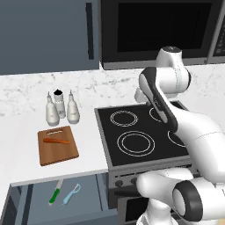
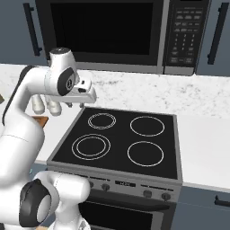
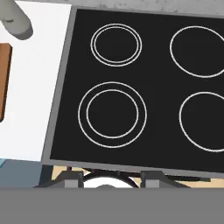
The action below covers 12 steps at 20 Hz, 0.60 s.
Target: Place the appropriate cutting tool for cutting the carrot skin on the cutting board.
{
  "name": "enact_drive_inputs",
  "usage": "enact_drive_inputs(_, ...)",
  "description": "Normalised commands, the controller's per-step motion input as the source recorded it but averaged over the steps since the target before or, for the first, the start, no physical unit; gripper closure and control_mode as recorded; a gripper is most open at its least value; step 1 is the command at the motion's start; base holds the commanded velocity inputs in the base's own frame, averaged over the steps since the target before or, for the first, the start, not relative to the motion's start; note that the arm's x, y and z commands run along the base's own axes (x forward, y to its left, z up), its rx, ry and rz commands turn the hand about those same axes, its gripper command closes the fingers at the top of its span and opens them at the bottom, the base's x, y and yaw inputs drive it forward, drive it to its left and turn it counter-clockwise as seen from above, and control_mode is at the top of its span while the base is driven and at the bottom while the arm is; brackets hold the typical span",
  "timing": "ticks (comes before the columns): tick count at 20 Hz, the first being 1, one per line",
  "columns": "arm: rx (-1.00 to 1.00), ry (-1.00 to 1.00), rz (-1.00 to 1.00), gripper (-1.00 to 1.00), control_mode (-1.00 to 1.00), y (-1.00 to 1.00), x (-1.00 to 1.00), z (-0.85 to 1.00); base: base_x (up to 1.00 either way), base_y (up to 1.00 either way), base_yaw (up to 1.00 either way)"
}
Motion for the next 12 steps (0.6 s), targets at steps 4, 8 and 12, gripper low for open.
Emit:
enact_drive_inputs(4, 0.00, 0.00, 0.00, -1.00, -1.00, 0.12, -0.27, 0.00, 0.00, 0.00, 0.00)
enact_drive_inputs(8, -0.16, -0.01, 0.00, -1.00, -1.00, 0.94, -0.59, -0.16, 0.00, 0.00, 0.00)
enact_drive_inputs(12, -0.21, 0.01, -0.05, -1.00, -1.00, 1.00, -0.34, -0.17, 0.00, 0.00, 0.00)
